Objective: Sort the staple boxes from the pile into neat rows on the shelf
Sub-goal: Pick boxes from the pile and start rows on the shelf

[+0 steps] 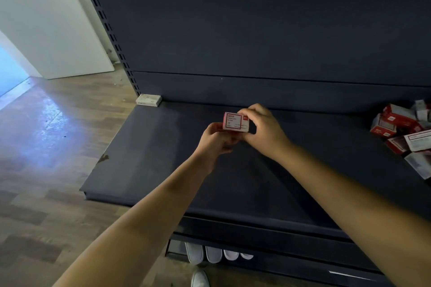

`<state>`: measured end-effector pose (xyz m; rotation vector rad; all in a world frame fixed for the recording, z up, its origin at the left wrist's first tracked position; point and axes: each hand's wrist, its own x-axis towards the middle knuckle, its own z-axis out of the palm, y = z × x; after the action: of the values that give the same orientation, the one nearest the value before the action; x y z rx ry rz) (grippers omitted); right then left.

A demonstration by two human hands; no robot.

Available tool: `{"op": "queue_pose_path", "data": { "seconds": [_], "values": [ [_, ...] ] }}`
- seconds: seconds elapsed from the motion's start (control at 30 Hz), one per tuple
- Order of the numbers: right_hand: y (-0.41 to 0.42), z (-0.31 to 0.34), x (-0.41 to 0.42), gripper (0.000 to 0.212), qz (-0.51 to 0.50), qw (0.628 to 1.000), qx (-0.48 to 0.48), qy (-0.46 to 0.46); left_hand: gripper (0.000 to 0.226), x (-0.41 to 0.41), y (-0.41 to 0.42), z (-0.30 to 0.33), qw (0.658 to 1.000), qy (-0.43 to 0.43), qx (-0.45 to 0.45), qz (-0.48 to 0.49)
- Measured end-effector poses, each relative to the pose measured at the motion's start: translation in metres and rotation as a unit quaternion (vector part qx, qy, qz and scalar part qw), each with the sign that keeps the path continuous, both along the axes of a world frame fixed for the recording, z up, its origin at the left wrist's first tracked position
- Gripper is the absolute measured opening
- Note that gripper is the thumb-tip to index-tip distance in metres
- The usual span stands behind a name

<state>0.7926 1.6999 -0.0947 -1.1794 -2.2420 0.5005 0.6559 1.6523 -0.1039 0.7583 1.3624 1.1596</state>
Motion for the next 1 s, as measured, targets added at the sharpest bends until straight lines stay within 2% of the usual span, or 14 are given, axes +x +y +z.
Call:
{"op": "queue_pose_path", "data": {
  "seconds": [0.1,0.17,0.23,0.4,0.5,0.6,0.83,1.0],
  "values": [
    [0.006,-0.003,0.003,0.055,-0.020,1.000,0.001,-0.003,0.025,-0.008,0.006,-0.005,0.981,0.191,0.040,-0.016],
    [0.012,-0.006,0.012,0.057,-0.030,0.999,-0.009,-0.013,0.031,-0.011,0.010,-0.006,0.929,0.361,0.069,-0.053],
    [0.019,-0.010,0.025,0.057,-0.038,0.999,-0.029,-0.025,0.039,-0.011,0.012,-0.004,0.862,0.486,0.097,-0.110],
    [0.035,-0.022,0.061,0.060,-0.109,0.991,-0.077,-0.033,0.038,0.003,0.020,-0.002,0.736,0.631,0.116,-0.217],
    [0.044,-0.028,0.071,0.060,-0.157,0.984,-0.082,-0.026,0.031,0.019,0.027,0.000,0.683,0.679,0.118,-0.242],
    [0.052,-0.029,0.070,0.058,-0.181,0.979,-0.095,-0.011,0.030,0.033,0.035,0.005,0.667,0.694,0.126,-0.240],
    [0.071,-0.019,0.050,0.046,-0.156,0.981,-0.114,0.027,0.036,0.042,0.042,0.006,0.673,0.691,0.114,-0.236],
    [0.074,-0.022,0.038,0.036,-0.149,0.981,-0.125,0.019,0.035,0.036,0.039,0.003,0.673,0.693,0.111,-0.234]
  ]
}}
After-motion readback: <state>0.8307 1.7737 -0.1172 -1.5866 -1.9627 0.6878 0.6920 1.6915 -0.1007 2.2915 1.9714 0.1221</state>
